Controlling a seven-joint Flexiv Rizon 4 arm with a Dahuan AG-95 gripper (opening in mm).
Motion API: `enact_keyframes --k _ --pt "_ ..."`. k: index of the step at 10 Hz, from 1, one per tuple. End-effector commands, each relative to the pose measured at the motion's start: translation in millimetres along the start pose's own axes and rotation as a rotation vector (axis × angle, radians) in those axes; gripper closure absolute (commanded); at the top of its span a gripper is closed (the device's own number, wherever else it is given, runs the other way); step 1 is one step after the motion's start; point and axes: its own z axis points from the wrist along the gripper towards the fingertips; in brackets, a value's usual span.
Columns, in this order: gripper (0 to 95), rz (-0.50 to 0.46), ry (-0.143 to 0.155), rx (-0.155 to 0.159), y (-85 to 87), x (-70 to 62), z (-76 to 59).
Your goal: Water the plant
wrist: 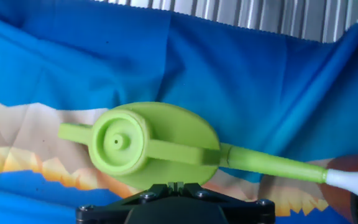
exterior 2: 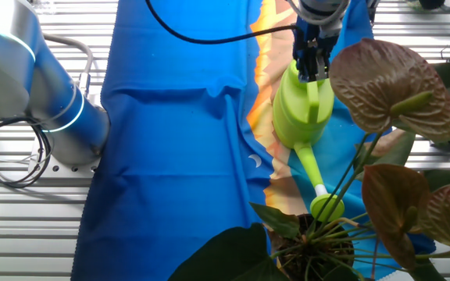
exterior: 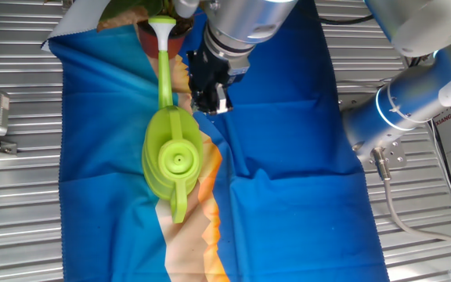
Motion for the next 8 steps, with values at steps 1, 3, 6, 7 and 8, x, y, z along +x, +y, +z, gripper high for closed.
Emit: enact_keyframes --k 1,3,6,7,8 --pt "95.0 -0.110 0.002 0.008 2.4 1.1 -1.0" --pt "95.0 -0.276 0.004 0.009 3.4 1.4 -1.2" --pt "95.0 -0.550 0.013 -0.002 4.9 1.9 -1.7" --pt "95.0 -0.637 0.014 -0.001 5.8 2.5 -2.2" --pt "95.0 -0.671 0.017 0.001 6.6 3.0 -2.7"
